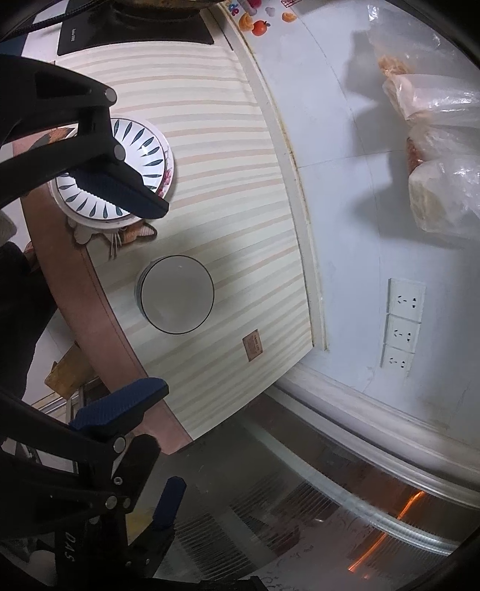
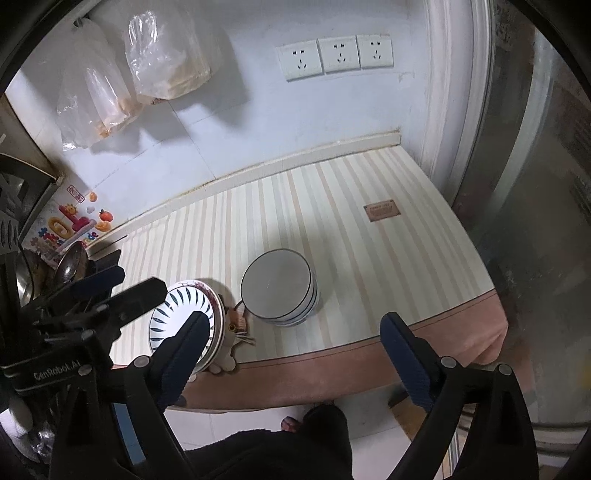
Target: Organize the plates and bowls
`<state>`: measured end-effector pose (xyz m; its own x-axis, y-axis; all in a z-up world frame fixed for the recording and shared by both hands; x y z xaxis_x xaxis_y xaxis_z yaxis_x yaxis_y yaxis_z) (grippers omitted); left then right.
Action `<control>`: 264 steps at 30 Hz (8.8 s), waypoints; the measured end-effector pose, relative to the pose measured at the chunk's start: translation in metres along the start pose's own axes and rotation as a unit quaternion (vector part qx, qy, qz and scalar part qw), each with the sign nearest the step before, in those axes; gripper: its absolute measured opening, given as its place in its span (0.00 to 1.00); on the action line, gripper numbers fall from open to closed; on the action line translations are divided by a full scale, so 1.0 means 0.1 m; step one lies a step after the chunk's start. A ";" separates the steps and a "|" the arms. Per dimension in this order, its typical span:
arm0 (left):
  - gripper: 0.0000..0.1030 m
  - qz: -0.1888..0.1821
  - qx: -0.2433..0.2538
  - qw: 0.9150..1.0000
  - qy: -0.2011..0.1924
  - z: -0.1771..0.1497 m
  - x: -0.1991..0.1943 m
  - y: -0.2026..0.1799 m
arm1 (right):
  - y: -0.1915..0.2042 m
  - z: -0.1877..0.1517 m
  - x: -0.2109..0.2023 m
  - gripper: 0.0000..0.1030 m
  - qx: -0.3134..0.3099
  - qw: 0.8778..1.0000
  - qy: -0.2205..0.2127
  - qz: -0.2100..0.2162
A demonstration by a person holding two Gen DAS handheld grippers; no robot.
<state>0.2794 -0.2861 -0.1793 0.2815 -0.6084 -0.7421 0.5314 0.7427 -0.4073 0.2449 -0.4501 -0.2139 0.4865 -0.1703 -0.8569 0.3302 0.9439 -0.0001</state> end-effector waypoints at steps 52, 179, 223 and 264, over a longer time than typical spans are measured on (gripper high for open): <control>0.68 -0.157 -0.288 0.920 0.216 -0.54 2.49 1.21 | 0.73 -0.28 3.45 0.67 0.072 0.912 0.316 0.249; 0.97 0.174 -0.118 0.975 -0.077 -0.87 -1.02 2.05 | 2.29 -0.31 0.81 0.93 -0.124 0.988 -0.001 0.097; 0.97 0.228 -0.098 0.953 -0.172 -2.49 -2.90 0.06 | 1.32 -2.10 -2.57 0.95 -0.128 0.976 -0.158 0.074; 0.97 0.212 -0.078 0.957 -0.179 -2.60 -3.22 0.17 | 1.47 -2.22 -2.72 0.95 -0.112 0.979 -0.168 0.043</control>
<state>-0.0099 -0.0052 -0.0855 0.7163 -0.2781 -0.6400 0.1898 0.9602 -0.2049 -0.0185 -0.2025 -0.0949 0.7552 -0.1346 -0.6415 0.1088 0.9909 -0.0799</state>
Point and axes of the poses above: each gripper's, at about its wrist camera, not at the fingertips, and x roughly the way its jaws point, y to its left, z to its top, the point moved 9 cm from there along x, roughly the way its jaws point, and after that the axes turned 14 degrees about -z, right-handed, at the moved point
